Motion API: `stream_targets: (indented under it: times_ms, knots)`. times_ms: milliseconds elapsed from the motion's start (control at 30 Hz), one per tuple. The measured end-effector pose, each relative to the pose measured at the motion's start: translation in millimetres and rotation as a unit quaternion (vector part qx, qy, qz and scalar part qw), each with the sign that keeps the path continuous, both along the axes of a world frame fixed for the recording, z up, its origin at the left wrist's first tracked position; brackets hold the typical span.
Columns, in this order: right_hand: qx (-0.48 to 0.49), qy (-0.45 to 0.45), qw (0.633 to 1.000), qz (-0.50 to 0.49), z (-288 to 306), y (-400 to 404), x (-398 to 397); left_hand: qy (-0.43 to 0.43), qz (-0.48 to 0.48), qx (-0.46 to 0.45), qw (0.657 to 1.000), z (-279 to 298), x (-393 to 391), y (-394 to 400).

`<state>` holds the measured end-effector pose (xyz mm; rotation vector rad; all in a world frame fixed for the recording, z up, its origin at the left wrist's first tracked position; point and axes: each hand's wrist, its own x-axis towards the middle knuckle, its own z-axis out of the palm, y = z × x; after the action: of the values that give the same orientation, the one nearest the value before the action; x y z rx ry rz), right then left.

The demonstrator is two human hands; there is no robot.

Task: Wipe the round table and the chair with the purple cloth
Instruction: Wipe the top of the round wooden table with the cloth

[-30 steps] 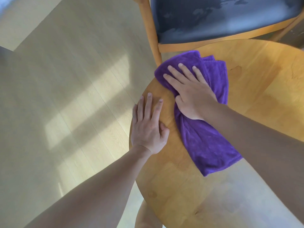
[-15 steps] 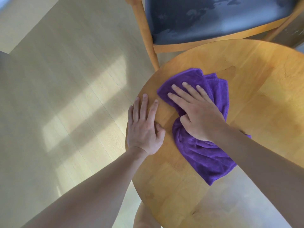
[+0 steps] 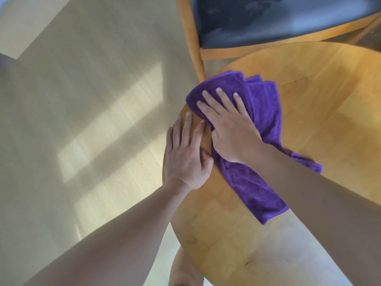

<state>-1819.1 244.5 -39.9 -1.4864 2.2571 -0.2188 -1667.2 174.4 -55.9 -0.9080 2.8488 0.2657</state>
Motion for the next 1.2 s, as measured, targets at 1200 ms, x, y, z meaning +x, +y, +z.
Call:
stream_targets:
  times_ms: [1200]
  knots:
    - [0.010,-0.037,0.994,-0.101,3.5,34.4,-20.6,-0.002,-0.005,0.002,1.000,-2.4,-1.5,-1.2]
